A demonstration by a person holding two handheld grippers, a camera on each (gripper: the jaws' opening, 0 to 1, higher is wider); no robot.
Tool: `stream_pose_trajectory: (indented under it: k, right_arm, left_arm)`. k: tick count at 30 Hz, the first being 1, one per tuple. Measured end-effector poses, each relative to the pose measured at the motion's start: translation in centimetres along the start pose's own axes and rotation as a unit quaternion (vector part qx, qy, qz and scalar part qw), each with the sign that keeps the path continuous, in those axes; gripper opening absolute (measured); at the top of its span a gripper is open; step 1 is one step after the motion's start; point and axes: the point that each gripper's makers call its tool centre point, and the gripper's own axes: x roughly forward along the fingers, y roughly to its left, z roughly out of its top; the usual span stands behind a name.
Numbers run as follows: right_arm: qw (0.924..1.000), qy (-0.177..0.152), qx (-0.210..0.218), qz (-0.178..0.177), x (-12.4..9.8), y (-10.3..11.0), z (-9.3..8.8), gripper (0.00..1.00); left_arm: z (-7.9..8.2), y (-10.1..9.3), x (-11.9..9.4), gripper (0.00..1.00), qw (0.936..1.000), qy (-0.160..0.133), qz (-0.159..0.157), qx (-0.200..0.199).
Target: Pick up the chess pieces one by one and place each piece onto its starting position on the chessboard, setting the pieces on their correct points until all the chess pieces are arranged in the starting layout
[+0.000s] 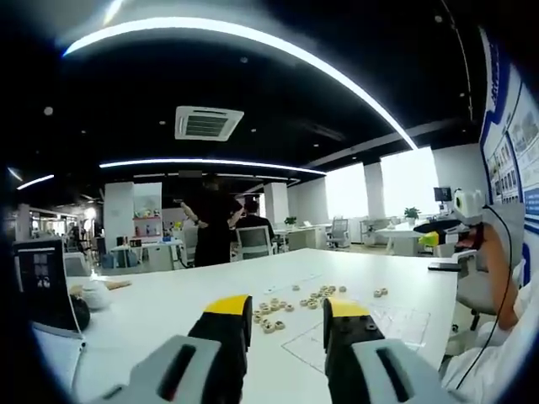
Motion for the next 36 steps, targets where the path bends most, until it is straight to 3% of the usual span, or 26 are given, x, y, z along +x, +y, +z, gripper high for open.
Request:
stream_pose_trajectory:
  k: [10,22,25,30,36]
  right_arm:
    - [0.9999,-0.003,-0.007,-0.007,-0.6,-0.1,0.3,0.36]
    - [0.9999,-0.004,-0.012,-0.005,-0.8,-0.4,0.2,0.36]
    - [0.9999,-0.002,-0.010,-0.006,-0.9,-0.5,-0.1,0.36]
    - [0.9998,-0.010,-0.007,-0.014,-1.1,-1.0,0.5,0.36]
    - [0.9997,-0.016,-0.014,-0.009,-1.2,-0.3,1.2,0.36]
  left_arm:
    - [-1.4,-0.5,2.2,0.35,0.9996,0.026,-0.014,0.007]
    - [-4.6,1.2,8.0,0.36,0.9947,0.087,-0.050,-0.020]
    - [-5.9,1.2,9.9,0.36,0.9895,0.115,-0.079,-0.039]
    - [-9.6,3.1,14.1,0.36,0.9807,0.183,-0.065,-0.022]
    - [-12.2,4.3,17.9,0.34,0.9759,0.206,-0.063,-0.036]
